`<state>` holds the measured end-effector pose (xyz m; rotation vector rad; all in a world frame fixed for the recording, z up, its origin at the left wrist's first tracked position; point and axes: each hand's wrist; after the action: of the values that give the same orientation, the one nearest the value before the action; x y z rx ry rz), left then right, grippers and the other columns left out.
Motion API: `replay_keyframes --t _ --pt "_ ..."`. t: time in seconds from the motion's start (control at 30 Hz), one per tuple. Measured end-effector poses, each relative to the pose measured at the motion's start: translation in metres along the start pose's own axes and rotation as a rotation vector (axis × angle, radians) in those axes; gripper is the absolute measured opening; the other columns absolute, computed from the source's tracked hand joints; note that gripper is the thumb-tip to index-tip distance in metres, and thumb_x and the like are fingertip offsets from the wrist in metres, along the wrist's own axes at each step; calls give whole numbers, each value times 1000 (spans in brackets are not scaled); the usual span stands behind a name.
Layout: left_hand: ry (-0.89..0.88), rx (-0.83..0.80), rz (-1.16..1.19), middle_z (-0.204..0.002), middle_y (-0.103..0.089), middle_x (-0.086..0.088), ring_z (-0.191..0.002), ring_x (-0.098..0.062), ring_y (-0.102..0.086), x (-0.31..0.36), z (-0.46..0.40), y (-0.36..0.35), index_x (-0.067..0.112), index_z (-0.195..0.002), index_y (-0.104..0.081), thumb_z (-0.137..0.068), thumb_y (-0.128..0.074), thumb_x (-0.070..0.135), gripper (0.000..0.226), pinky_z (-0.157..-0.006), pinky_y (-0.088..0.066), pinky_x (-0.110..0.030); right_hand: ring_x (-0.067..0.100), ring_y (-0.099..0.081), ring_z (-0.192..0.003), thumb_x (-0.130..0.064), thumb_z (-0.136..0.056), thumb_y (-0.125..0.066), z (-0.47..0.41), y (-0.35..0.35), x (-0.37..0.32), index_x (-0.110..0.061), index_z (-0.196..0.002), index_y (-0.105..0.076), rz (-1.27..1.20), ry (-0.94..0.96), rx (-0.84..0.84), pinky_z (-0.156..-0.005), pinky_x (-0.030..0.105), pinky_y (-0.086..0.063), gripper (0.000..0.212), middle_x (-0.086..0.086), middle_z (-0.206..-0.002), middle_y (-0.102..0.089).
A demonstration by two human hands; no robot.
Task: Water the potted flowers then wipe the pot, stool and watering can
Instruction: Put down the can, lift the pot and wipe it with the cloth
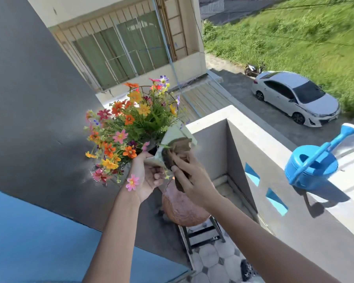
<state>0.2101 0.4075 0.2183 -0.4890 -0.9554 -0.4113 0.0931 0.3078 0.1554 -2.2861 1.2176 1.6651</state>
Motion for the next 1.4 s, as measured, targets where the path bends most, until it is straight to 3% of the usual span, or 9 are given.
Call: replay_keyframes --t 0.2,0.43,0.53,0.63,0.8,0.9,1.07,1.2,1.4 --pt "-10 -21 -39 -57 -49 -12 -38 -13 -36 -1 -2 1 5 -81 -54 -93 -38 27 30 -35 -26 -18 8 -55 -105 -12 -96 -58 4 -11 32 -13 -123 -68 -44 -182 197 -90 21 -42 29 3 -114 -61" --pt "-25 -33 -83 -63 -44 -9 -44 -17 -34 -5 -3 -8 8 -81 -53 -92 -39 28 27 -36 -34 -22 18 -55 -94 -16 -97 -54 -30 -8 -16 -7 -107 -69 -158 -78 283 -80 32 -44 20 9 -100 -62" --pt "2 -54 -93 -62 -49 -11 -42 -16 -36 -8 -2 -6 5 -86 -55 -92 -37 28 30 -37 -32 -22 10 -51 -101 -17 -97 -53 -52 -4 -8 -9 -124 -65 -125 -124 308 -90 14 -40 31 10 -112 -59" --pt "7 -89 -88 -60 -51 -12 -42 -15 -37 -11 0 -5 4 -87 -56 -93 -34 27 32 -40 -28 -24 18 -54 -101 -13 -99 -52 -72 9 13 -10 -132 -61 -73 -209 341 -81 13 -34 34 15 -120 -60" --pt "0 -93 -95 -61 -50 -13 -44 -15 -35 -12 3 -3 5 -84 -55 -92 -36 24 28 -41 -25 -24 37 -56 -100 -15 -100 -51 -70 18 53 4 -90 -62 26 -470 313 -87 36 -34 24 30 -104 -59" --pt "3 -88 -139 -61 -51 -13 -45 -15 -35 -12 2 -1 5 -81 -56 -92 -37 24 29 -41 -25 -24 32 -54 -102 -21 -101 -48 -70 17 57 6 -101 -60 -59 -584 281 -75 28 -28 30 23 -101 -58" --pt "17 -63 -173 -59 -53 -14 -40 -15 -36 -10 -2 -2 2 -86 -58 -92 -35 24 33 -39 -26 -23 23 -46 -84 -17 -98 -52 -90 17 20 -12 -79 -65 -48 -274 359 -75 33 -34 23 1 -78 -48" --pt "15 -52 -57 -61 -52 -15 -41 -15 -35 -6 -8 0 1 -92 -57 -92 -33 29 37 -36 -28 -22 14 -47 -94 -16 -97 -55 -64 -1 -3 -5 -114 -68 -72 -77 299 -84 19 -38 25 7 -98 -55" --pt "-26 -67 -12 -59 -52 -14 -38 -14 -35 -1 -10 9 0 -87 -57 -92 -30 24 37 -36 -25 -21 10 -55 -96 -14 -95 -60 -6 -17 23 -14 -126 -66 -30 -19 191 -81 9 -39 32 2 -107 -57"
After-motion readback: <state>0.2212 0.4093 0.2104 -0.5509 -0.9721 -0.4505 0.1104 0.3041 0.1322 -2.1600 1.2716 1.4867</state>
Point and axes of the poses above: each hand's wrist, its own z-axis away from the middle knuckle, its own y-axis out of the back of the hand, x = y × z
